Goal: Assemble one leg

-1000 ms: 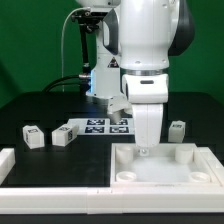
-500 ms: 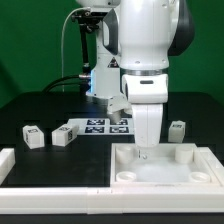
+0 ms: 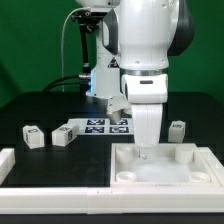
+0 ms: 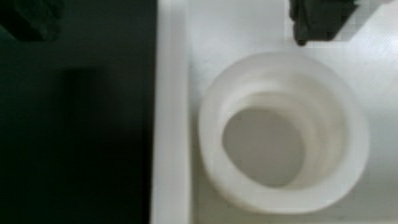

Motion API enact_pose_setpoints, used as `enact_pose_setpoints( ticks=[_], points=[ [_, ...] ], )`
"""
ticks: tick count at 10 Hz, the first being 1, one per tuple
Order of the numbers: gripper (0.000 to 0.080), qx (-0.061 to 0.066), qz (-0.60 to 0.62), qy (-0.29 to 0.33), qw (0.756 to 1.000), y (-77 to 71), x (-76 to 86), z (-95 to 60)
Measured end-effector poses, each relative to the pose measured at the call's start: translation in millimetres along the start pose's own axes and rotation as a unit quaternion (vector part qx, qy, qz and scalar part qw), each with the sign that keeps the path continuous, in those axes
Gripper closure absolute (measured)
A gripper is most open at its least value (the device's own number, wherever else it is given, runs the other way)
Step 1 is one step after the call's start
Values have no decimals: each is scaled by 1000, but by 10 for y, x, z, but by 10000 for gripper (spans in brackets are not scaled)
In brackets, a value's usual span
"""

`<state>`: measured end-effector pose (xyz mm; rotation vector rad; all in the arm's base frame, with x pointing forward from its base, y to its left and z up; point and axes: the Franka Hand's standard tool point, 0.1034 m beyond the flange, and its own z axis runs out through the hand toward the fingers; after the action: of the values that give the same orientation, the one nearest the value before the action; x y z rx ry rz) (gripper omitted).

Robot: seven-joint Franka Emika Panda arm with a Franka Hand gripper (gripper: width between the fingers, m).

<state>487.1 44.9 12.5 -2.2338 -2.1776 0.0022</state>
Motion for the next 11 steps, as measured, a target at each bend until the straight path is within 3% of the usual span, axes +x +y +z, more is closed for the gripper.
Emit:
enact_pose_setpoints(
  ticks=[4, 7, 9, 11],
  points=[
    [150, -11, 75, -3, 997, -188, 33, -255],
    [150, -9, 96, -2, 995, -196, 28, -239],
    [150, -9, 187, 1, 982, -198, 37, -237],
    [150, -6, 309, 6, 951, -201, 45, -238]
  ],
)
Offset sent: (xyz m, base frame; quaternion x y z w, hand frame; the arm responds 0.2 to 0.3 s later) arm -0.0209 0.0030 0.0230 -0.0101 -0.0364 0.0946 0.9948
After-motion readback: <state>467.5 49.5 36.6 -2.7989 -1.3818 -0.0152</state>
